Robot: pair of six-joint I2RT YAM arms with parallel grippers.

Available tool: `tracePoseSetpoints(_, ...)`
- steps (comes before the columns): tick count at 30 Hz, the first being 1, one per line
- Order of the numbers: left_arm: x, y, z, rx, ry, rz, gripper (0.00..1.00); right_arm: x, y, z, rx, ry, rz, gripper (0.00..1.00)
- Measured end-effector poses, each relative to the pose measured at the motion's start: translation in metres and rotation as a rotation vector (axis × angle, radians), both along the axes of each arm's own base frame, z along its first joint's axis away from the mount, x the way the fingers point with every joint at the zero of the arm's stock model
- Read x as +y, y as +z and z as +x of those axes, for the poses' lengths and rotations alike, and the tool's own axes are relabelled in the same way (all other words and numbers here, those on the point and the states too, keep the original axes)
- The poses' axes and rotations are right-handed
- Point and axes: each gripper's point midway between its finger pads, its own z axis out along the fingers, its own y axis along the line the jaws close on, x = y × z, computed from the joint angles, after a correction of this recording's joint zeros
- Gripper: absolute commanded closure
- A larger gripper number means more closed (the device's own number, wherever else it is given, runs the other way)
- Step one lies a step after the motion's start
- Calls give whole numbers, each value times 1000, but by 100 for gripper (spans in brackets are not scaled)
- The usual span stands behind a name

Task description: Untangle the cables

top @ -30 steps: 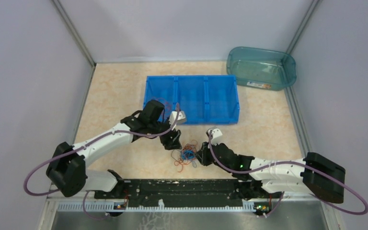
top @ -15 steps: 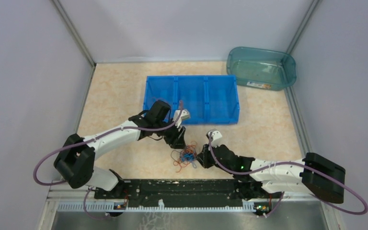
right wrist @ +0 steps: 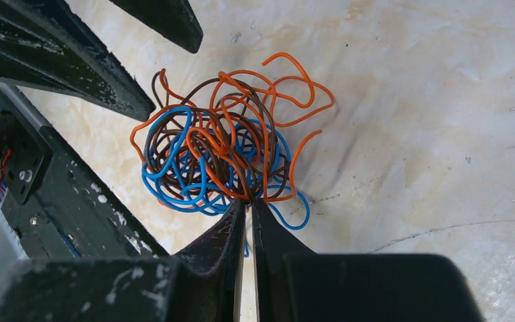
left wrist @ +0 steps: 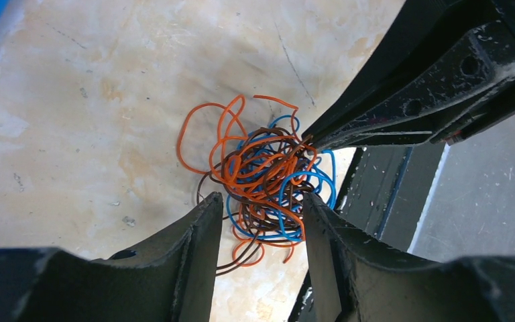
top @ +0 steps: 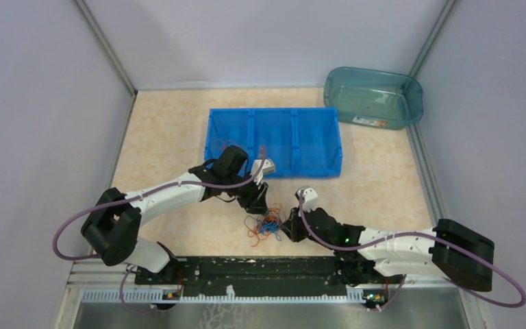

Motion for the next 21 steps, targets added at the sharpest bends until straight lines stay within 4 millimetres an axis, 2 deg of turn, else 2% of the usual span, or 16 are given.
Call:
tracePoseSetpoints(9,4,-9,-10,9,-35,15,49,0,2,0,-2,0,4,91)
tracePoseSetpoints(14,7,-12,-9,-1,-38,26,56,0,4,0,-5,0,9,91)
tracePoseSetpoints(17,7,-12,-8,-8,-35,27,66,0,5,0,-7,0,14,91)
tracePoseSetpoints(21,6,-12,-7,-15,-32,28,84,-1,4,0,-4,0,6,91)
